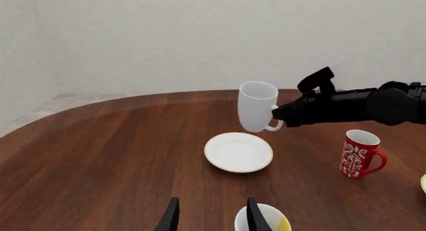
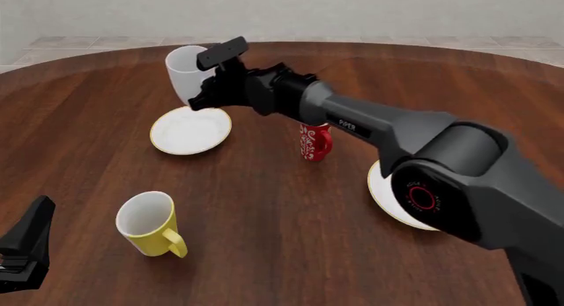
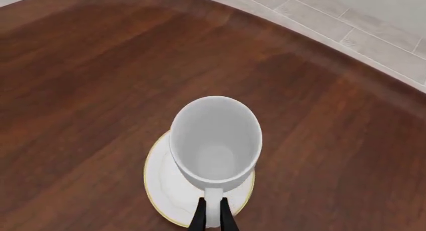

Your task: Put the white mug on the left plate.

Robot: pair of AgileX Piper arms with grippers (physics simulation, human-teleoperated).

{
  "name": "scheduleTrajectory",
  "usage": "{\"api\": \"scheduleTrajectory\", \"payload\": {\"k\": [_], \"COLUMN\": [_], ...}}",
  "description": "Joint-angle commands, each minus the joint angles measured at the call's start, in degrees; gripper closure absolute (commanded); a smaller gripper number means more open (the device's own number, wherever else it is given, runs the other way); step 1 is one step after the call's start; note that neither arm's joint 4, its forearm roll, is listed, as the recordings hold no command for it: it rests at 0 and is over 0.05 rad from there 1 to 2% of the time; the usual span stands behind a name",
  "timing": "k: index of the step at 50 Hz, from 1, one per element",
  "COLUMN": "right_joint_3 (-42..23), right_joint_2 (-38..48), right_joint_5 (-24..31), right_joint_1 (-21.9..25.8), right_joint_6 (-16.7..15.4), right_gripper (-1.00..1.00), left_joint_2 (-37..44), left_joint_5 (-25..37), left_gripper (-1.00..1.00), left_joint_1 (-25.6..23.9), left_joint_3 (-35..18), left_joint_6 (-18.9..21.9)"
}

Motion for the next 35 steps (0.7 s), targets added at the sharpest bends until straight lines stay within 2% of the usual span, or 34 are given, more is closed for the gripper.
{"api": "scheduleTrajectory", "payload": {"k": [1,35], "right_joint_3": [-1.0,-2.0], "right_joint_2": [0.6,2.7], "right_joint_5": [0.1,0.2], "right_joint_1": [0.5,1.6], "right_joint_6": [0.6,1.2], "right_gripper": [1.0,1.0], "left_joint_2": [0.0,0.0], "left_joint_5": [0.0,0.0], "left_gripper": [-1.0,-1.0], "left_joint_1": [0.0,0.0], "left_joint_3": [0.0,0.0], "left_joint_6": [0.0,0.0]}}
